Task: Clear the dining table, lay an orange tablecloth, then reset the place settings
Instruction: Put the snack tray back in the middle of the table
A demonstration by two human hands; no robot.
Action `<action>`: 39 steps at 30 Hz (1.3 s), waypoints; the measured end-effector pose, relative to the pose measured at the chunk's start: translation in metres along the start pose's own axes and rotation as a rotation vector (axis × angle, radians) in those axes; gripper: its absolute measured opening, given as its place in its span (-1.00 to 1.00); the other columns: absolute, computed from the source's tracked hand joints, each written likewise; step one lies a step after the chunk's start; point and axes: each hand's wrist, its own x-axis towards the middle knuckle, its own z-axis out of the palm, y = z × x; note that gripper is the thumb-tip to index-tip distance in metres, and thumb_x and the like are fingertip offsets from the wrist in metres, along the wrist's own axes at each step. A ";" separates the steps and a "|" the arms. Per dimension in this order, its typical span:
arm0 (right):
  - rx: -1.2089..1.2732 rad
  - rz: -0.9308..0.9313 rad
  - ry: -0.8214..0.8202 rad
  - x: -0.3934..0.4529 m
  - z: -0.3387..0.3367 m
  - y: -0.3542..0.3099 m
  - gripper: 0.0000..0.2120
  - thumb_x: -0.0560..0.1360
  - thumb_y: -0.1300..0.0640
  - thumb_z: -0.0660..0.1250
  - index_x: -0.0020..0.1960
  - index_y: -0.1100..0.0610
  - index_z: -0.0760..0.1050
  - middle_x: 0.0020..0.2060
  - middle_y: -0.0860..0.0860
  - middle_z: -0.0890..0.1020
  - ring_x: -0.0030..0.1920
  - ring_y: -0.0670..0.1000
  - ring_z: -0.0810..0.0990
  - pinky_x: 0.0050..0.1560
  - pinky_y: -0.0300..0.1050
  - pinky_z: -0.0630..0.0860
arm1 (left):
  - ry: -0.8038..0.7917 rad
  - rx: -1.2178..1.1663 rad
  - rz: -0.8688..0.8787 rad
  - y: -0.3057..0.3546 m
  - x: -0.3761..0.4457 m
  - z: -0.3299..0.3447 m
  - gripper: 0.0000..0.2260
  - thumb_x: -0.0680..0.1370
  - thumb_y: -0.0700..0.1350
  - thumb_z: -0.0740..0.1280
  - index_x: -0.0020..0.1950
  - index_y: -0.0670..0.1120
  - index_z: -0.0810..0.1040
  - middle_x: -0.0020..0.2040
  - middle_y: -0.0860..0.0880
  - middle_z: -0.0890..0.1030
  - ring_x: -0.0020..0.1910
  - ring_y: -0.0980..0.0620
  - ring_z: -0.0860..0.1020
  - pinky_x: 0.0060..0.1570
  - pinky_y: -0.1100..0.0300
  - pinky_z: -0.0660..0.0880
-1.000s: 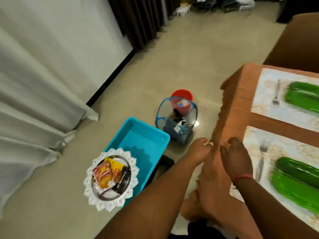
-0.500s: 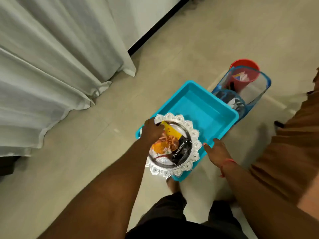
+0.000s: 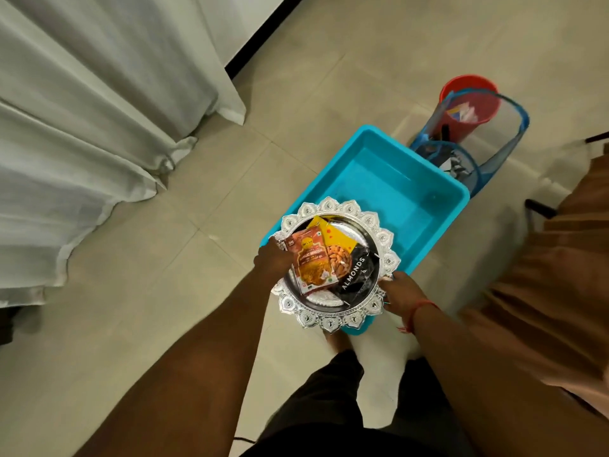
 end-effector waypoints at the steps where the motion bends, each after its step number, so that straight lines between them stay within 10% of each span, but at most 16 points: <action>1: 0.017 -0.010 -0.001 -0.001 0.000 0.000 -0.90 0.49 0.21 0.33 -0.01 0.09 0.55 0.03 0.16 0.65 0.06 0.18 0.60 0.20 0.12 0.52 | -0.002 -0.022 -0.010 0.000 -0.001 -0.003 -0.47 0.48 0.13 0.40 0.41 -0.02 0.47 0.29 -0.12 0.58 0.28 -0.17 0.54 0.35 -0.07 0.44; 11: 0.287 -0.147 0.020 -0.052 -0.038 -0.037 -0.81 0.49 0.35 0.27 -0.02 0.13 0.58 -0.04 0.16 0.65 -0.02 0.15 0.61 0.08 0.03 0.59 | 0.133 -0.076 0.151 0.073 -0.033 -0.021 -0.47 0.30 0.06 0.27 0.23 -0.02 0.63 0.16 -0.13 0.67 0.15 -0.19 0.62 0.25 -0.08 0.52; 14: 0.484 -0.169 0.013 -0.086 -0.083 -0.069 -0.72 0.53 0.48 0.14 -0.02 0.17 0.50 -0.23 0.13 0.55 -0.31 0.06 0.55 -0.38 -0.19 0.56 | 0.235 0.036 0.239 0.138 -0.054 -0.018 -0.55 0.42 0.01 0.24 0.21 -0.15 0.62 0.22 -0.21 0.62 0.22 -0.24 0.55 0.28 -0.03 0.46; 23: 0.636 -0.392 0.158 -0.172 -0.268 -0.120 -0.72 0.55 0.41 0.14 -0.10 0.13 0.55 -0.40 0.02 0.58 -0.51 -0.08 0.53 -0.37 -0.13 0.59 | 0.535 0.142 0.562 0.345 -0.151 0.046 -0.74 0.57 -0.20 0.19 0.01 -0.24 0.66 0.04 -0.27 0.66 0.04 -0.30 0.59 0.06 0.00 0.51; 31: 0.644 -0.569 0.494 -0.242 -0.517 -0.068 -0.79 0.55 0.36 0.23 -0.20 0.14 0.43 -0.47 0.03 0.47 -0.53 -0.08 0.49 -0.42 -0.19 0.46 | 0.293 0.015 0.841 0.526 -0.279 0.218 -0.79 0.53 -0.21 0.23 -0.06 -0.26 0.65 0.01 -0.30 0.64 -0.02 -0.29 0.58 -0.09 0.06 0.41; 35: 0.639 -0.482 0.683 -0.282 -0.613 -0.008 -0.93 0.58 0.21 0.26 -0.06 0.07 0.46 0.00 0.16 0.52 0.00 0.15 0.55 0.17 0.23 0.56 | 0.054 0.057 0.927 0.577 -0.342 0.321 -0.74 0.58 -0.22 0.21 0.12 -0.31 0.62 0.12 -0.31 0.63 0.14 -0.30 0.58 -0.10 0.13 0.38; 39: 0.714 -0.398 0.848 -0.320 -0.667 0.054 -0.97 0.60 0.16 0.25 0.02 0.06 0.45 0.02 0.14 0.51 -0.02 0.13 0.54 0.21 0.19 0.55 | -0.151 0.144 1.014 0.600 -0.398 0.404 -0.78 0.58 -0.23 0.25 0.06 -0.33 0.61 0.13 -0.33 0.62 0.12 -0.29 0.59 -0.06 0.04 0.44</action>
